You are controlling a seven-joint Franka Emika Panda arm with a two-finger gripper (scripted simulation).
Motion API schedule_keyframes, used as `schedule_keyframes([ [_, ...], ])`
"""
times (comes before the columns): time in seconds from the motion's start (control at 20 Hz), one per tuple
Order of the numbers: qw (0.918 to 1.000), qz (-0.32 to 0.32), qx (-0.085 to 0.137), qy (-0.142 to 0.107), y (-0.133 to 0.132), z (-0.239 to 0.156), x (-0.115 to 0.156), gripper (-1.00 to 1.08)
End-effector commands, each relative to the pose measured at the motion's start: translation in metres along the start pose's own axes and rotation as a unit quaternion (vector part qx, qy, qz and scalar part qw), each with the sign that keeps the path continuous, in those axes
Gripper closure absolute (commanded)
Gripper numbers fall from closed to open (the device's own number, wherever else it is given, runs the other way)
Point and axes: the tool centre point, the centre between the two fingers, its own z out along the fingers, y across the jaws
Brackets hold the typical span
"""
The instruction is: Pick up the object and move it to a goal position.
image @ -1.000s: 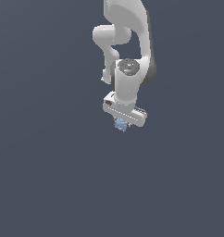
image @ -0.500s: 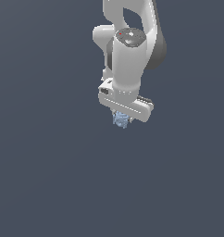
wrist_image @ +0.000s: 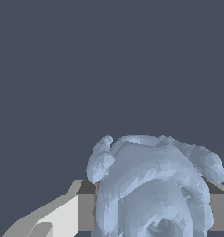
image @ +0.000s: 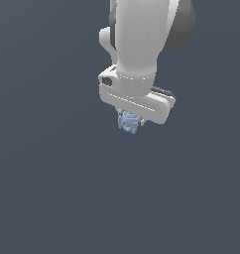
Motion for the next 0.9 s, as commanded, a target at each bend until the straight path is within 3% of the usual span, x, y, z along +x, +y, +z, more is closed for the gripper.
schedule_keyframes([
  [0.0,1.0000,0.000,0.000,0.000,-0.003,-0.016,0.008,1.08],
  [0.85,1.0000,0.000,0.000,-0.001,-0.011,-0.056,0.029,1.08],
])
